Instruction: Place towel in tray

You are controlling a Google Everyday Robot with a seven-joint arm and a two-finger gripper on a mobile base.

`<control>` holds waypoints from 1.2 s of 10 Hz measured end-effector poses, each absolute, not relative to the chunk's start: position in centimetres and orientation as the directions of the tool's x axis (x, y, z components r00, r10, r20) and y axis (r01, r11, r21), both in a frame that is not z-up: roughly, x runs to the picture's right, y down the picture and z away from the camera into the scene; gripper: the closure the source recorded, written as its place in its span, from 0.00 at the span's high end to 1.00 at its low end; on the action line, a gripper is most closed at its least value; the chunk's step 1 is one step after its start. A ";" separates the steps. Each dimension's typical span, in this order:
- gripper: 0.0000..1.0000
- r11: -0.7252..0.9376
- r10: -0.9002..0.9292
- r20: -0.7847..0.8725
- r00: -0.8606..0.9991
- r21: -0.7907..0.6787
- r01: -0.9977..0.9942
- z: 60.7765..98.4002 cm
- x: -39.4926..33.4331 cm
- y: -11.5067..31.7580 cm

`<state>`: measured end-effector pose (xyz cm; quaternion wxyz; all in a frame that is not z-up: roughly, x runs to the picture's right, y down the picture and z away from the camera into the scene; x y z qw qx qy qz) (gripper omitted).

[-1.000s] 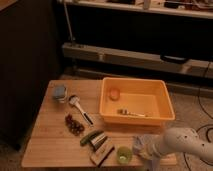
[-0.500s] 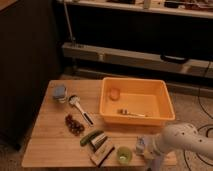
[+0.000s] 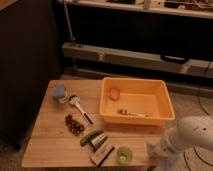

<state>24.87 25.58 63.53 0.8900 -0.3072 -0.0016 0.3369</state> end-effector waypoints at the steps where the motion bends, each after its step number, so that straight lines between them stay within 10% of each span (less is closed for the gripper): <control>1: 0.00 0.595 0.598 -0.205 0.775 -0.535 -0.601 62.1 25.4 24.4; 7: 0.00 0.645 0.648 -0.156 0.745 -0.409 -0.646 52.8 30.1 11.5; 12: 0.00 0.635 0.741 0.065 0.668 -0.393 -0.665 56.5 27.4 1.1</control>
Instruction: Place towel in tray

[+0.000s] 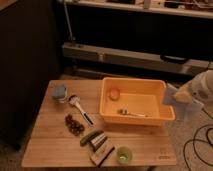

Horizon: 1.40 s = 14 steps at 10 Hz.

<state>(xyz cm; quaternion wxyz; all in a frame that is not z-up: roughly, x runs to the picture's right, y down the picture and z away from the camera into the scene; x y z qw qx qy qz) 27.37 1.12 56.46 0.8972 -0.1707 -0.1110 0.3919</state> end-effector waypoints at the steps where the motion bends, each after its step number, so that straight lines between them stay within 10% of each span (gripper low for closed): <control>1: 0.00 0.629 0.754 0.123 0.646 -0.419 -0.655 57.6 25.2 0.4; 9: 0.01 0.660 0.748 0.396 0.532 -0.529 -0.534 65.3 6.1 1.1; 14: 0.51 0.628 0.778 0.418 0.470 -0.486 -0.608 73.0 4.2 2.8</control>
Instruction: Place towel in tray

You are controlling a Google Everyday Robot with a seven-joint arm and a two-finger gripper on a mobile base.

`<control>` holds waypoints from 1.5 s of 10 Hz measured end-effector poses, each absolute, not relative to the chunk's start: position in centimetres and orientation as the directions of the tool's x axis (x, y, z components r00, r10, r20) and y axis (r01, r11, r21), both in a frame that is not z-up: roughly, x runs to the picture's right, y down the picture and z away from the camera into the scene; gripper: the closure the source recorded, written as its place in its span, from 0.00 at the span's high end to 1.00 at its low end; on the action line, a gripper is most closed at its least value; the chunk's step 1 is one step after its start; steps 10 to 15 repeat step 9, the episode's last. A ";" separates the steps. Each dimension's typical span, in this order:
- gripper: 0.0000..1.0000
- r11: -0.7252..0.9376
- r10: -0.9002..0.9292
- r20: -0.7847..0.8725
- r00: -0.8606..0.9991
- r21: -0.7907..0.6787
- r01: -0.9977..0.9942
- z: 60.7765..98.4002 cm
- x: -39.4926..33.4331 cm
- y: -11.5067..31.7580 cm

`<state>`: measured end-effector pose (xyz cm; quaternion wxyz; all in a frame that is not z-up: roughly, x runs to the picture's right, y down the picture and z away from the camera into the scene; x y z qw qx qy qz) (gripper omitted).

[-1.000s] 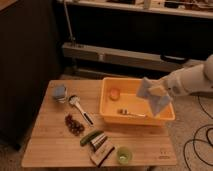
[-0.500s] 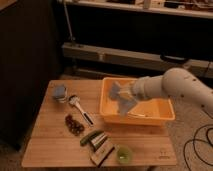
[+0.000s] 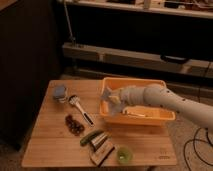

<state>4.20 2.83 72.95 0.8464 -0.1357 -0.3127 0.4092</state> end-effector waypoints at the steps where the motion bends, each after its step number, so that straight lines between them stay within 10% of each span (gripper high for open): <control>1: 0.60 0.623 0.781 0.422 0.461 -0.472 -0.623 72.9 4.8 2.8; 3: 0.73 0.620 0.782 0.431 0.451 -0.460 -0.636 72.7 5.7 2.9; 15: 0.73 0.624 0.779 0.434 0.453 -0.461 -0.631 72.7 5.4 2.8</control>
